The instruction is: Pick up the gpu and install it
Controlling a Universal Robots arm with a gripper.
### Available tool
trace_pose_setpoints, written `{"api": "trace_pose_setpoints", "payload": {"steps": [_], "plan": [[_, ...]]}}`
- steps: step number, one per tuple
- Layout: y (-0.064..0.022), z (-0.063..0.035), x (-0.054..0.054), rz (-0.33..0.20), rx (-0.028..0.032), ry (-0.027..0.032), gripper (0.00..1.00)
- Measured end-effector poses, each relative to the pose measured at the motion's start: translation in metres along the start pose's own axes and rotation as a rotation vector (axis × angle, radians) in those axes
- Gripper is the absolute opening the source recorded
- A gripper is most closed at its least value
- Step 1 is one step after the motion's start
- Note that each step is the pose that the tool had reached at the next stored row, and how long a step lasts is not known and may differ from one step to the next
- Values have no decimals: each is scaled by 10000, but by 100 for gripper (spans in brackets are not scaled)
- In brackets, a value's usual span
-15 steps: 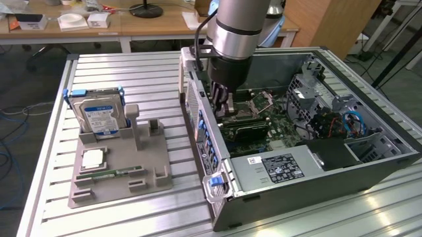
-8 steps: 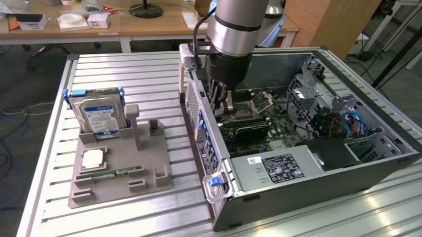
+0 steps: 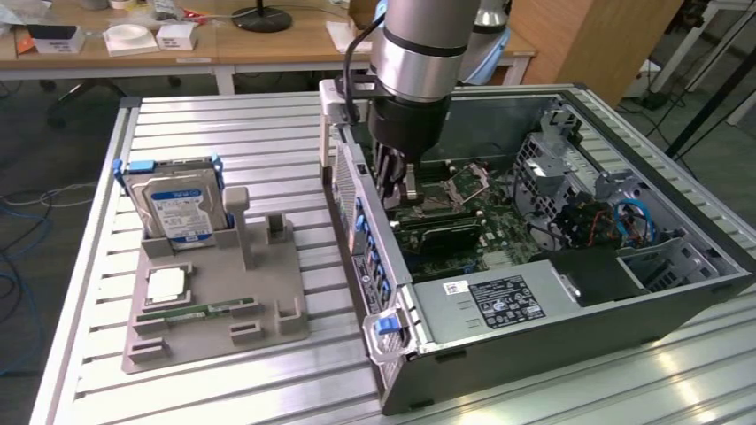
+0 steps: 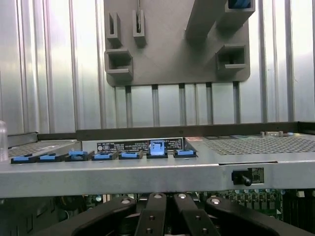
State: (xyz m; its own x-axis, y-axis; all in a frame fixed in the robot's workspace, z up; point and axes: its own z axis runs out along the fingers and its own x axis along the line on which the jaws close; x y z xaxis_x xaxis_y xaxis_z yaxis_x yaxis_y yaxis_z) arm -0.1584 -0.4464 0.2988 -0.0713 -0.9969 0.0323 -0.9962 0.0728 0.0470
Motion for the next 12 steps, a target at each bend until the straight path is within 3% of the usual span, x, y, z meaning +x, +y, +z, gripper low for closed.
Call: {"api": "trace_pose_setpoints", "payload": {"steps": [2, 7, 10, 12], "plan": [[-1, 22, 1, -1, 16, 20, 11], [-4, 29, -2, -3, 34, -3, 11], [-3, 0, -7, 2, 50, -63, 11], [1, -65, -5, 4, 35, -54, 11]]}}
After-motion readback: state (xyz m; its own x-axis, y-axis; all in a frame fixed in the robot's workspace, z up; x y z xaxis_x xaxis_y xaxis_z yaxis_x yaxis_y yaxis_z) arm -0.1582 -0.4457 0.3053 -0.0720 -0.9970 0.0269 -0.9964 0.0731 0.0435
